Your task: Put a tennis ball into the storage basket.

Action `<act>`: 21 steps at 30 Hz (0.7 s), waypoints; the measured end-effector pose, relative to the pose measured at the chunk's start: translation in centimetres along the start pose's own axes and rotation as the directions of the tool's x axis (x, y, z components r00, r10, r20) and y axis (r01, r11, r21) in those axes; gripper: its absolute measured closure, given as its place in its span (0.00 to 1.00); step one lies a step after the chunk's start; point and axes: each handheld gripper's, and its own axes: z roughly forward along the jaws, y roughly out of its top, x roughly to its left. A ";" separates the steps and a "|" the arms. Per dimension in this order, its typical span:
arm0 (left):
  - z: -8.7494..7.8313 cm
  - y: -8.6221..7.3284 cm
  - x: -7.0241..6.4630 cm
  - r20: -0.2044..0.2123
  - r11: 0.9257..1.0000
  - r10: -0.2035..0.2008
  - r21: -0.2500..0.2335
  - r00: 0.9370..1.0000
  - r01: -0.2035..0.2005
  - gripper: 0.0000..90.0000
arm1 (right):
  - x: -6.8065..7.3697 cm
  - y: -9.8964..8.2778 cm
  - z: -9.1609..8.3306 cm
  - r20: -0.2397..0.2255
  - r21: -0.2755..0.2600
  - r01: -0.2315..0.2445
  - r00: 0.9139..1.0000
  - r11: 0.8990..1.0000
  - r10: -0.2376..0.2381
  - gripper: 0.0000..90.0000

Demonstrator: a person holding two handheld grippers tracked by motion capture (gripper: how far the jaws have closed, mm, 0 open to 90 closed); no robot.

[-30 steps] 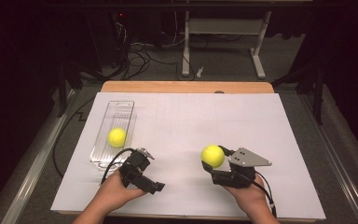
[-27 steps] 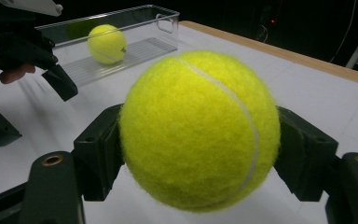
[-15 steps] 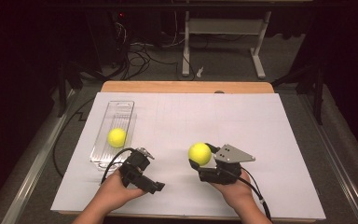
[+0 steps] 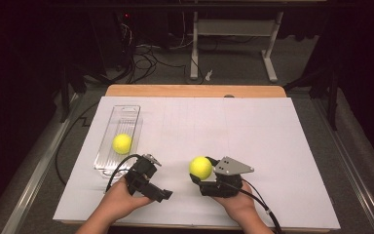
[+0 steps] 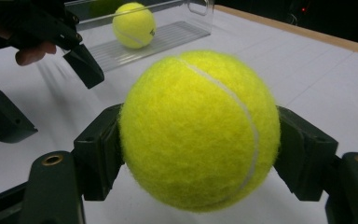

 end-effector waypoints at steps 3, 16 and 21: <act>0.0 0.0 0.1 -0.002 1.000 -0.002 0.001 1.000 0.002 0.01 | 0.2 -0.4 0.2 -0.006 0.005 -0.004 1.000 1.000 0.004 0.30; -0.1 0.0 -0.2 0.006 1.000 0.008 -0.001 1.000 -0.008 0.01 | 0.9 -1.3 0.6 -0.025 0.039 0.015 1.000 0.999 -0.014 0.30; 0.0 0.1 -0.1 0.005 1.000 0.009 0.008 1.000 -0.009 0.01 | 1.1 -1.6 0.6 -0.029 0.053 0.037 0.999 0.998 -0.035 0.30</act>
